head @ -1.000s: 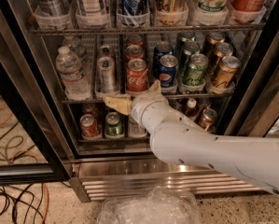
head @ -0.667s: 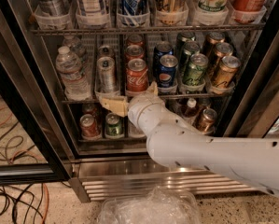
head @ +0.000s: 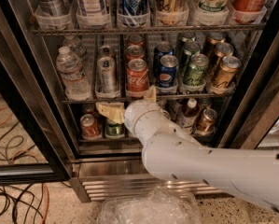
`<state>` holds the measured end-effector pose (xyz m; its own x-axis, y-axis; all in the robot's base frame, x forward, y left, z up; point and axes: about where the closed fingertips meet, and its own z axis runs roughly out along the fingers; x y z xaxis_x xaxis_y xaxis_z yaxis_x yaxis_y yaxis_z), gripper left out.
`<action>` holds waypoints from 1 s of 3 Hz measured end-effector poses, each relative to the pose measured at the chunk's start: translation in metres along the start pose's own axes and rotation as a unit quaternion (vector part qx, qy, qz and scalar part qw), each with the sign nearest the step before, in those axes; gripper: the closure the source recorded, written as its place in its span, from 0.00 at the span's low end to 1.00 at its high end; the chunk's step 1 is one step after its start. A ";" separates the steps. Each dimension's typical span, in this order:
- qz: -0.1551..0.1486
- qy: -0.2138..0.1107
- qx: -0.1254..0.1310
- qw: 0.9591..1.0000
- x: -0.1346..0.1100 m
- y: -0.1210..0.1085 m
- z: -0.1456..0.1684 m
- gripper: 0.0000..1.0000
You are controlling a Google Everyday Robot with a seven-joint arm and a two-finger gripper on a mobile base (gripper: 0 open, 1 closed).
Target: Pick coke can from middle shelf of fridge
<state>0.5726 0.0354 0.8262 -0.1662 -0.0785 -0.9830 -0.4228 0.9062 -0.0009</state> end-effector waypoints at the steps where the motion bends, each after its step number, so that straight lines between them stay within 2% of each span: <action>1: -0.019 0.007 0.016 1.000 -0.001 0.002 -0.016 0.02; 2: -0.020 0.003 0.027 0.999 -0.001 -0.001 -0.015 0.10; 3: -0.013 -0.006 0.030 0.999 0.003 0.001 0.001 0.14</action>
Offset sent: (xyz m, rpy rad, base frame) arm -0.0092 -0.0102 -0.0021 -0.0485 -0.0230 -0.0740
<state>0.5723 0.0364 0.8230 -0.1447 -0.0974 -0.9847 -0.3720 0.9275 -0.0371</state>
